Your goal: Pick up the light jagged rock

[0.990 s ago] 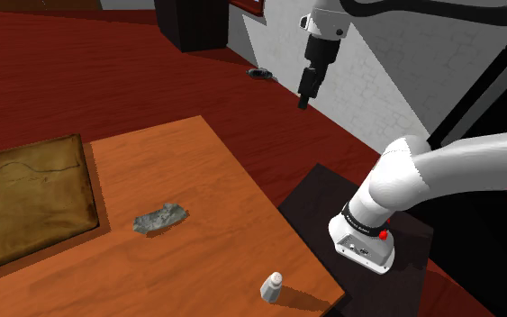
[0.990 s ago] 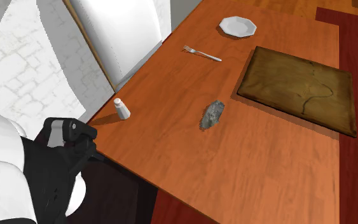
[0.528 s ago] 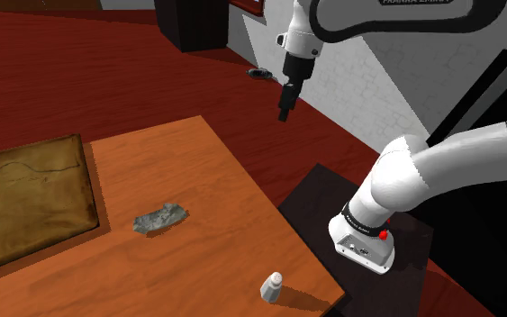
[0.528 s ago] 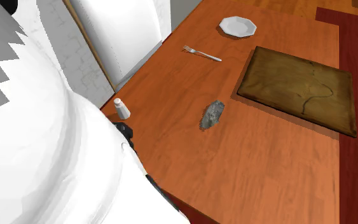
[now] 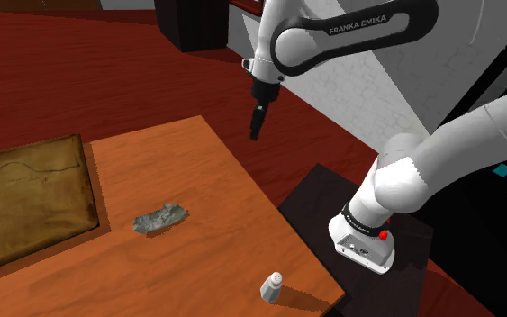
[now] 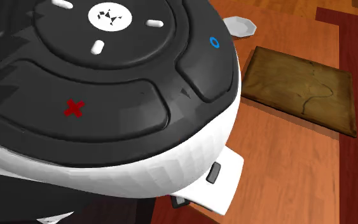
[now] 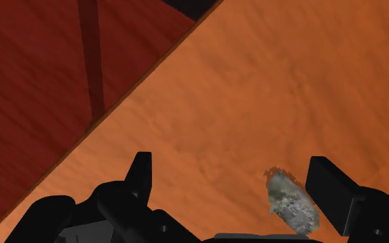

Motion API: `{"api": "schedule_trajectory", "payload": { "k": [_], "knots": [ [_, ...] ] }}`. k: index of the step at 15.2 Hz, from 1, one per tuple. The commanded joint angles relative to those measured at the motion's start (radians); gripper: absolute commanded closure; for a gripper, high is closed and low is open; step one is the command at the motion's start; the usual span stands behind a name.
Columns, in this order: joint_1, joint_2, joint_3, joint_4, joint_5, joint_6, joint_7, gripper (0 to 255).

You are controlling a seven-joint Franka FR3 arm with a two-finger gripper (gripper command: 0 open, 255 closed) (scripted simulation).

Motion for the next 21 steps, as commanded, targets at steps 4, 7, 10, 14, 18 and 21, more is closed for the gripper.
{"api": "schedule_trajectory", "payload": {
  "k": [4,7,10,14,18,21],
  "knots": [
    [0.056,0.161,0.023,0.024,0.044,0.162,-0.089,0],
    [0.088,0.261,0.039,0.055,0.07,0.246,-0.142,0],
    [0.117,0.361,0.058,0.095,0.094,0.321,-0.194,0],
    [0.151,0.494,0.087,0.161,0.119,0.407,-0.262,0],
    [0.181,0.623,0.119,0.239,0.132,0.479,-0.322,0],
    [0.201,0.719,0.144,0.305,0.131,0.523,-0.36,0]
  ]
}}
